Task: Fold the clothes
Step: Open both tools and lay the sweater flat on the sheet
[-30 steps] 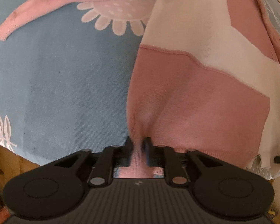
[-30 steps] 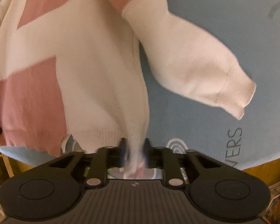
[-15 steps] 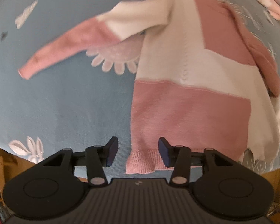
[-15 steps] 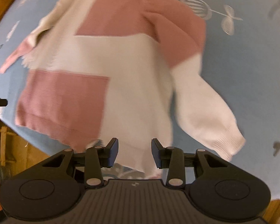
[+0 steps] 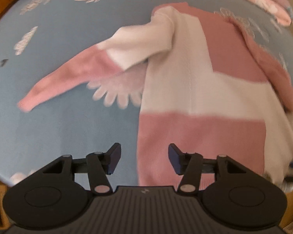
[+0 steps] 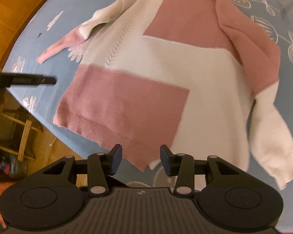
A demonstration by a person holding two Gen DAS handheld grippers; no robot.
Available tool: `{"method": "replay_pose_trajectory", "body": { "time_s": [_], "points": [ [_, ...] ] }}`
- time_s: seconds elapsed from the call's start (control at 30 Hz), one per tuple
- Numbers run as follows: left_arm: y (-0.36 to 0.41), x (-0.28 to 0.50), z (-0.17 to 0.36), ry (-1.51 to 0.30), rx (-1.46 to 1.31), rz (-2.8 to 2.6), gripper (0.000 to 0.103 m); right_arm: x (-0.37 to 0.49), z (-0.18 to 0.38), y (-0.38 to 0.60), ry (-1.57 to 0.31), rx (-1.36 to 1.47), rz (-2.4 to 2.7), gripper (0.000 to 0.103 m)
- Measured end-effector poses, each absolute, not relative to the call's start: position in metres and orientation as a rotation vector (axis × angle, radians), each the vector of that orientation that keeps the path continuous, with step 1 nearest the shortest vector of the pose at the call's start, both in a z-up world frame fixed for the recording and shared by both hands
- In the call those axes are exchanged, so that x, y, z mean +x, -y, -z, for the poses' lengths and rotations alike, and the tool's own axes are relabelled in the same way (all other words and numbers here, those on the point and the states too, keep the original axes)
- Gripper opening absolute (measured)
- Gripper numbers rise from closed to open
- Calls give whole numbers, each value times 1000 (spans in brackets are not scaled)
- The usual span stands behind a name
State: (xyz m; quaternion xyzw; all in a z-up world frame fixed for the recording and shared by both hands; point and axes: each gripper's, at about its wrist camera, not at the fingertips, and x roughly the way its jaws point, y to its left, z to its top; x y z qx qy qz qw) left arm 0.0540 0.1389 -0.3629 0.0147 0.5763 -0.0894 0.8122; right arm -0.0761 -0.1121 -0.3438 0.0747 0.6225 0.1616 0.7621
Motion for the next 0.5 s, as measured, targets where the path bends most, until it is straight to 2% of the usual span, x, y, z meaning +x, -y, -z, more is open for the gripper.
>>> {"method": "replay_pose_trajectory", "body": {
  "time_s": [0.2, 0.4, 0.43, 0.47, 0.5],
  "points": [
    [-135, 122, 406, -1171, -26, 257, 51, -78, 359, 91, -1353, 272, -262, 48],
    [-141, 152, 432, -1172, -74, 338, 47, -85, 358, 74, -1300, 375, -172, 48],
    [-141, 152, 431, -1158, -71, 358, 39, -86, 359, 71, -1292, 397, -153, 48],
    [-140, 152, 431, -1156, -57, 375, 15, -86, 361, 68, -1284, 415, -141, 48],
    [-138, 151, 430, -1153, -42, 393, 7, -88, 361, 66, -1277, 424, -125, 49]
  ]
}}
